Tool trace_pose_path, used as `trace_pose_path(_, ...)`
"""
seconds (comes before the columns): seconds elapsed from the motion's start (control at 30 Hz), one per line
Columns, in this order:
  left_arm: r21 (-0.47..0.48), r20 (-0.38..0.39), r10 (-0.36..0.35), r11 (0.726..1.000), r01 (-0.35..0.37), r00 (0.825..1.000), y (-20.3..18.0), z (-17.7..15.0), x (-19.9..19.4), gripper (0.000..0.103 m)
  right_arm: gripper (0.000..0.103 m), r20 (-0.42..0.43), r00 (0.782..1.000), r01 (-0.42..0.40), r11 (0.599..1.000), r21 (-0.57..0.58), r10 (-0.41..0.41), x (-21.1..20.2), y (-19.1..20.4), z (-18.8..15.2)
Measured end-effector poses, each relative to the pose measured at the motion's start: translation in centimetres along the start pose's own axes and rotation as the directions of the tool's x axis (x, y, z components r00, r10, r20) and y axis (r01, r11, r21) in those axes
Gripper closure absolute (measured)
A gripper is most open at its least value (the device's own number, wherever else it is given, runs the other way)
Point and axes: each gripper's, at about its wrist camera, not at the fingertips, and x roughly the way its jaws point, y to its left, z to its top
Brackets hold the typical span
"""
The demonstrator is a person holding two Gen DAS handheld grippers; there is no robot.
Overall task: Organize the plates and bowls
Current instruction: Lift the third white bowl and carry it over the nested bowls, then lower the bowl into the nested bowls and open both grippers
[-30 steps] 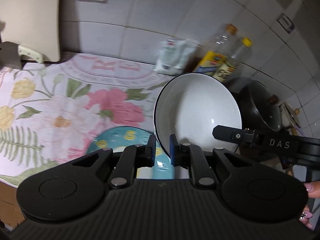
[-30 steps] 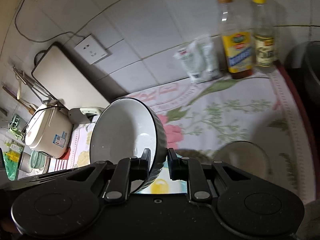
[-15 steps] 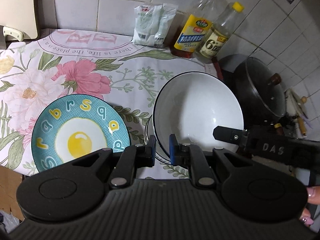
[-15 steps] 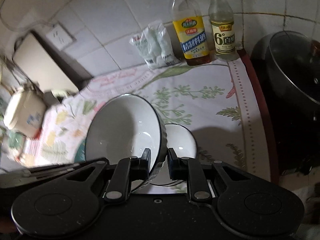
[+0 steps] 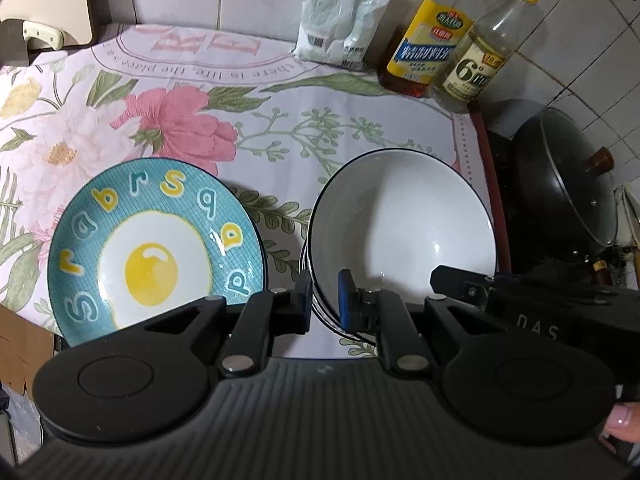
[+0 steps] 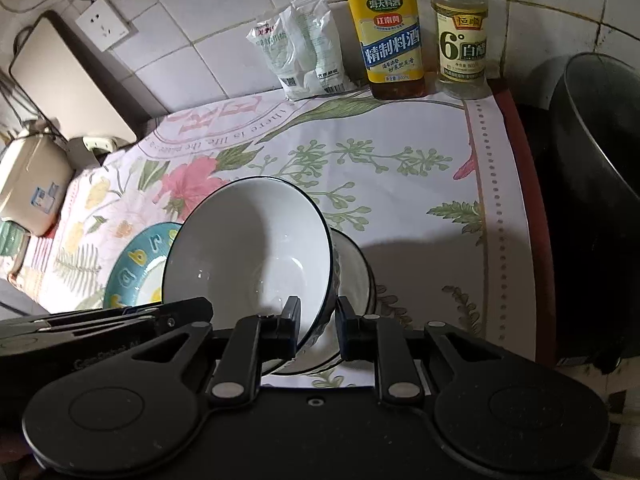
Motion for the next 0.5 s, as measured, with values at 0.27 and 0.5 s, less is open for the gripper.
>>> trace_pose_path(0.27,-0.011,-0.072,0.039,0.999,-0.04,0.997,-0.7,-0.2,2.0,0.091,0.079,-0.01,1.0,0.025,0.998,-0.057,-0.026,0.6,0.0,0.3)
trace_pose_path(0.5,-0.017,-0.082,0.069,0.997,-0.071,0.994,-0.9,-0.3,2.7,0.091,0.076,-0.013,0.999,0.052,0.994,-0.101,-0.053,1.3,0.3,-0.1)
